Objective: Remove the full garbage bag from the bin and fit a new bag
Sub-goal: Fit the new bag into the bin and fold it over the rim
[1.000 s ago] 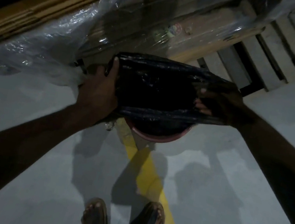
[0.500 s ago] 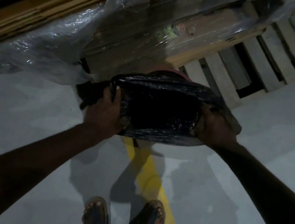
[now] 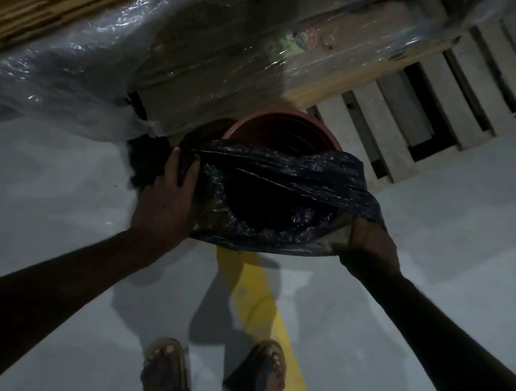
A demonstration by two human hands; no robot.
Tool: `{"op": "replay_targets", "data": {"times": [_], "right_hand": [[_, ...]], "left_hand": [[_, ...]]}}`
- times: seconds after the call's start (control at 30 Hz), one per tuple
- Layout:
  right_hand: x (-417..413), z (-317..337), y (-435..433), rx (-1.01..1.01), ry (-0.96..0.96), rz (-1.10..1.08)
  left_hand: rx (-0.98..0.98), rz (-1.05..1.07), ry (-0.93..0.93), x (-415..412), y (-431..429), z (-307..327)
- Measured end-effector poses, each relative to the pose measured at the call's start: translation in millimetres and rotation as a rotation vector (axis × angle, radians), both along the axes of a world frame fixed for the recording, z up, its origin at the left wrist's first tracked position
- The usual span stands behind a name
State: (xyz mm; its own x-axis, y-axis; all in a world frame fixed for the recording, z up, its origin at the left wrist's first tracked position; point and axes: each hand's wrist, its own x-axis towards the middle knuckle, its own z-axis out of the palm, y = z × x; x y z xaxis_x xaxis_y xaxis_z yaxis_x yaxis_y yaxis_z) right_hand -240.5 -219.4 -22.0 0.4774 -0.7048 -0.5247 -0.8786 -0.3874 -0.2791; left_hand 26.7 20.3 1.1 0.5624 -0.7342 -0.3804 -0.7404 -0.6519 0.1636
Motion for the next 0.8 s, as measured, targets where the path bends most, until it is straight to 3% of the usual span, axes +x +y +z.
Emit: {"op": "replay_targets", "data": {"times": [0.1, 0.37, 0.53, 0.8], "right_hand": [[3, 1, 7, 0.010, 0.156, 0.016], [8, -4, -2, 0.080, -0.206, -0.227], [11, 6, -27, 0.304, -0.490, -0.657], [37, 18, -48, 0.321, -0.614, -0.855]], "left_hand": [[0.007, -0.019, -0.036, -2, 2, -6], [-0.215, 0.211, 0.020, 16, -12, -9], [-0.301, 0.348, 0.234, 30, -37, -1], [-0.461, 0.650, 0.499, 40, -73, -2]]}}
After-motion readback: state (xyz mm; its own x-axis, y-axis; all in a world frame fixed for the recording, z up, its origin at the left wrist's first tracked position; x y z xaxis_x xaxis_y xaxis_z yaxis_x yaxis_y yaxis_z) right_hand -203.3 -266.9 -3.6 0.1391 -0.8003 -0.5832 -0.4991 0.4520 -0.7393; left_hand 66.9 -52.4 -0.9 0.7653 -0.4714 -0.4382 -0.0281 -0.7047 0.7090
